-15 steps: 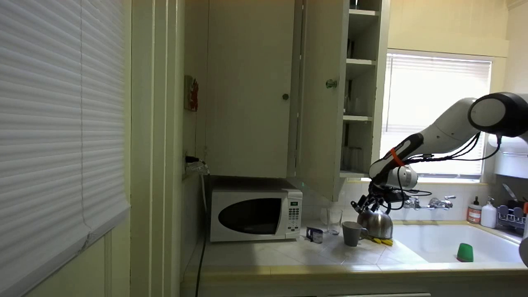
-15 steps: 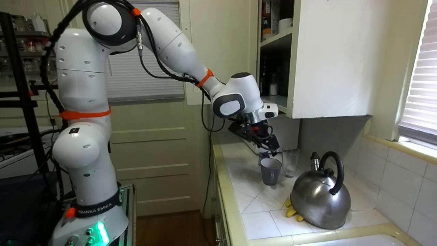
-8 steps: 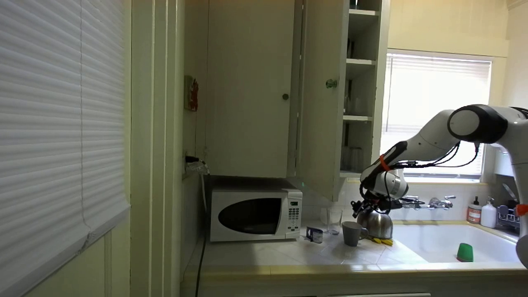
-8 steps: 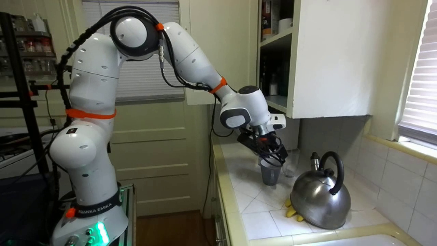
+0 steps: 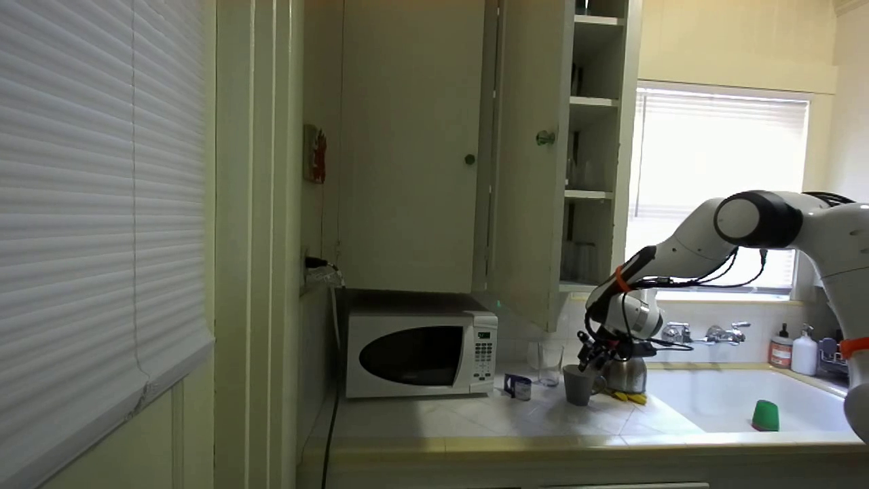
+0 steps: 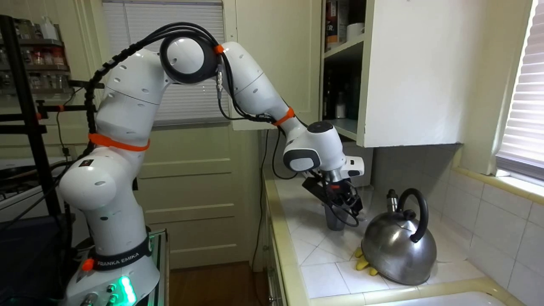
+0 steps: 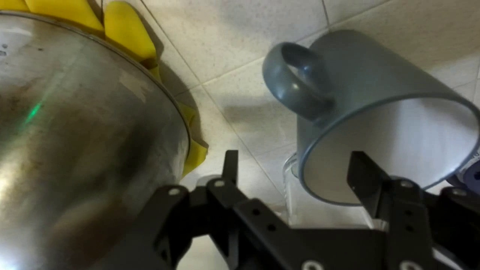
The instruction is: Move the grey mug to the open cabinet
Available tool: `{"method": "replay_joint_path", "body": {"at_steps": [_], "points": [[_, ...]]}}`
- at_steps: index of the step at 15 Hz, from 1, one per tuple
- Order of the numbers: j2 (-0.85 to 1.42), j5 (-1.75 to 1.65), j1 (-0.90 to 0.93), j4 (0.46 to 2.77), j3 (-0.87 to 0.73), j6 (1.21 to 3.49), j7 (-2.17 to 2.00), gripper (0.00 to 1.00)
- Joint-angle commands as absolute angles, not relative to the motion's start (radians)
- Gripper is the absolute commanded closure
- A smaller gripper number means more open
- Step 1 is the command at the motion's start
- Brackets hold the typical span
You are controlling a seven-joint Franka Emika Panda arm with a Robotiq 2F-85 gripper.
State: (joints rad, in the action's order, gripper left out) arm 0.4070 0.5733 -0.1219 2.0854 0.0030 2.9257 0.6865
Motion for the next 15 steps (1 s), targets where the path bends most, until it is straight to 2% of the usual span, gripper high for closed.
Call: {"method": "replay_joint_path", "body": {"at_steps": [1, 2, 3, 7, 8, 9, 10, 12, 13, 15], "points": [[0.452, 0.577, -0.122, 2.061, -0.001, 2.942, 0.677, 0.44], [0.451, 0.567, -0.112, 2.066, -0.014, 2.940, 0.664, 0.57], [0.447, 0.556, -0.102, 2.072, -0.026, 2.937, 0.650, 0.62], [0.418, 0.501, -0.041, 2.108, -0.104, 2.913, 0.566, 0.73], [0.410, 0.484, -0.021, 2.114, -0.129, 2.902, 0.540, 0.81], [0.407, 0.470, -0.004, 2.115, -0.148, 2.891, 0.517, 0.78], [0.398, 0.352, -0.071, 2.123, -0.087, 2.895, 0.422, 0.78], [0.387, 0.271, -0.068, 2.121, -0.089, 2.867, 0.343, 0.80], [0.380, 0.241, -0.069, 2.121, -0.085, 2.855, 0.307, 0.90], [0.364, 0.196, -0.066, 2.123, -0.081, 2.841, 0.245, 1.00]]}}
